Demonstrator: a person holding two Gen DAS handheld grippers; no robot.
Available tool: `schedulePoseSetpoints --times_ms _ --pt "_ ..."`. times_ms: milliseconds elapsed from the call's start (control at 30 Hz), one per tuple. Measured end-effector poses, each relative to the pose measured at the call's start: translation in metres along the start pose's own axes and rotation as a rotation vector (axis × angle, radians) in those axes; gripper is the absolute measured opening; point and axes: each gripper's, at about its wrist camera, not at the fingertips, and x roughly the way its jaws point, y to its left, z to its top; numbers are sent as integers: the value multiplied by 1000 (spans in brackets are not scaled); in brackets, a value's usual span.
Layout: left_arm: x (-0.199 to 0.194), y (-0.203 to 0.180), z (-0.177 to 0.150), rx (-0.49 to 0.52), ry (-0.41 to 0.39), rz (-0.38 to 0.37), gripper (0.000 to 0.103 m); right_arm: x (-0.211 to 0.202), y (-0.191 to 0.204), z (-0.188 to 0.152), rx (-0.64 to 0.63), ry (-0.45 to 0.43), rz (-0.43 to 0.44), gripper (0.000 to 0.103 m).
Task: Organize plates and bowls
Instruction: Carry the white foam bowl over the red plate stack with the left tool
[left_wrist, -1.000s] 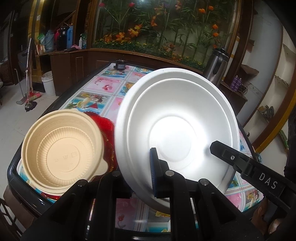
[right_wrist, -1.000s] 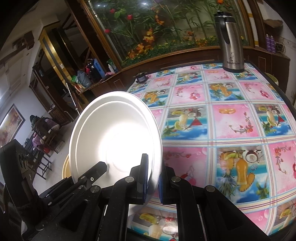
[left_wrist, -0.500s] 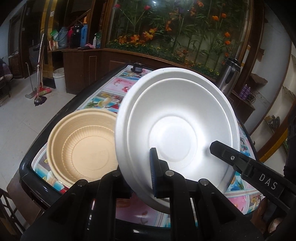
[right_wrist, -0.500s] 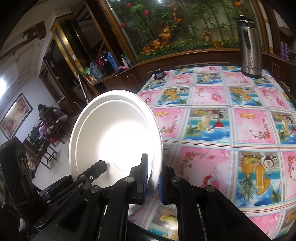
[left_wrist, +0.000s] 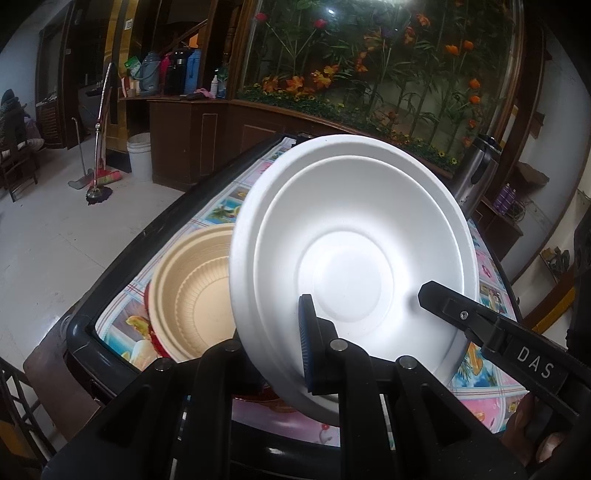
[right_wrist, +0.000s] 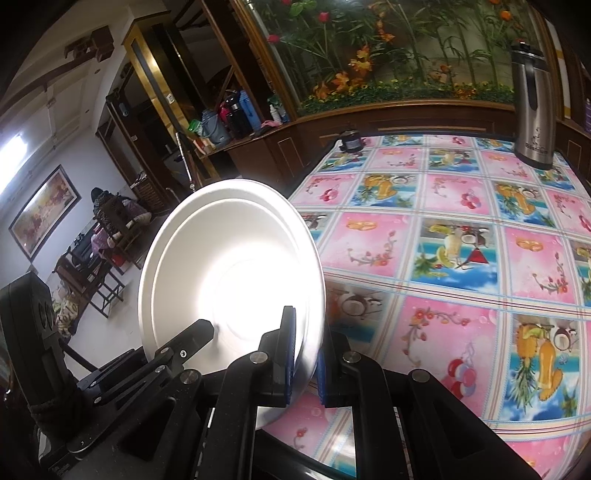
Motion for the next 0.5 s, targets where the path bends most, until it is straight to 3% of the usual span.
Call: schedulePoseSetpoints --times_ms 300,500 --pt "4 21 4 -35 28 39 12 21 18 8 -34 57 37 9" --pt "6 35 27 -22 60 56 12 38 42 27 -87 126 52 10"
